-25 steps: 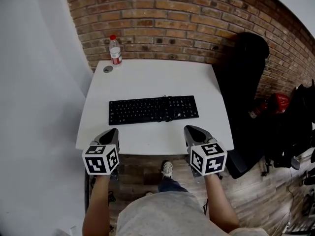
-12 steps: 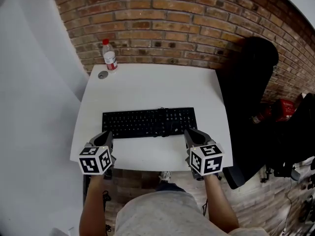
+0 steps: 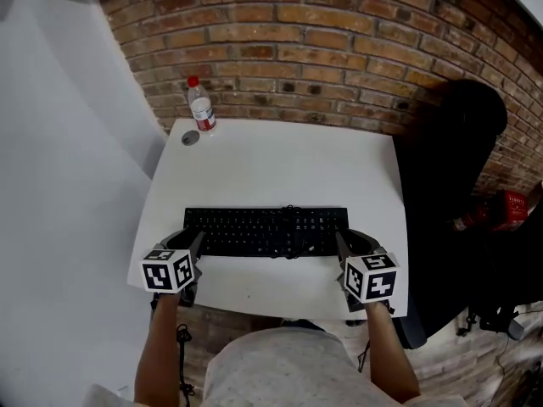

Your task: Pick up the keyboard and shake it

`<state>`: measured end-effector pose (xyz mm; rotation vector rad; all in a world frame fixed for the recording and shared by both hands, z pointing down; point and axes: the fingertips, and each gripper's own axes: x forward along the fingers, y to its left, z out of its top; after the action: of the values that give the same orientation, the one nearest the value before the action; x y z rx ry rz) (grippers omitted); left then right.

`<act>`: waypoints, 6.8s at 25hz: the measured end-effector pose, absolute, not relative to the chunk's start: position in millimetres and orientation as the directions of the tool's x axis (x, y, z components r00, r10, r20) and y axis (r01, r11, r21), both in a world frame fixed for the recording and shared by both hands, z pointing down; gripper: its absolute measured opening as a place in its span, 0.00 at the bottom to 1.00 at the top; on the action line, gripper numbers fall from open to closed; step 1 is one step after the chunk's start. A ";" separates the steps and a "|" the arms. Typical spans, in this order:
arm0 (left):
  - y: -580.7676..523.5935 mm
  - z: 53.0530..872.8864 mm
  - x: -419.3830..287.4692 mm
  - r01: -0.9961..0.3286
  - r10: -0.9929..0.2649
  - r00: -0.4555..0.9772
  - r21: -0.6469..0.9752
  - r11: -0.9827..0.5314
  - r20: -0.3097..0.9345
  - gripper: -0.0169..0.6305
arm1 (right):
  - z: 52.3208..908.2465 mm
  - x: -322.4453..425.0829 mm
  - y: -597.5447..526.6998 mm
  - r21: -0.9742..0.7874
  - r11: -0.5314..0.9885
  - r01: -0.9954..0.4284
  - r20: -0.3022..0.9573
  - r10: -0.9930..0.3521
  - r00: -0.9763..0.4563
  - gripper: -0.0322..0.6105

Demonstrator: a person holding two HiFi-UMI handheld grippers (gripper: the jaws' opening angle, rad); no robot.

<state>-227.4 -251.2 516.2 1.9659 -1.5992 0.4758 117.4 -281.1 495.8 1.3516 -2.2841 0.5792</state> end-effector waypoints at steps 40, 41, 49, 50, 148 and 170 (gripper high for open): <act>-304.3 559.0 -253.0 -0.907 -0.595 0.411 0.374 -0.193 0.691 0.71 | 559.4 103.9 -344.5 -0.313 0.339 -0.887 0.705 -0.543 -0.456 0.68; -304.4 559.4 -253.2 -0.909 -0.592 0.407 0.374 -0.186 0.695 0.71 | 559.6 103.7 -344.8 -0.317 0.338 -0.886 0.705 -0.541 -0.459 0.68; -306.1 561.2 -248.5 -0.919 -0.569 0.381 0.366 -0.145 0.729 0.65 | 560.6 104.1 -346.5 -0.337 0.334 -0.880 0.713 -0.520 -0.470 0.68; -306.1 561.1 -246.6 -0.919 -0.566 0.381 0.368 -0.142 0.731 0.62 | 560.5 104.7 -346.6 -0.341 0.332 -0.880 0.715 -0.515 -0.472 0.67; -249.2 483.2 -256.1 -0.932 -0.786 0.361 0.176 -0.316 0.502 0.53 | 475.8 110.8 -259.4 -0.129 0.352 -0.927 0.498 -0.785 -0.368 0.52; -207.1 489.2 -257.9 -0.930 -0.781 0.363 0.152 -0.334 0.507 0.51 | 480.5 111.7 -213.9 -0.091 0.322 -0.942 0.509 -0.798 -0.322 0.51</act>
<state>-257.9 -207.1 489.2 2.2143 -1.4892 0.4849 111.7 -213.9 480.5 1.5473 -2.2220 0.5330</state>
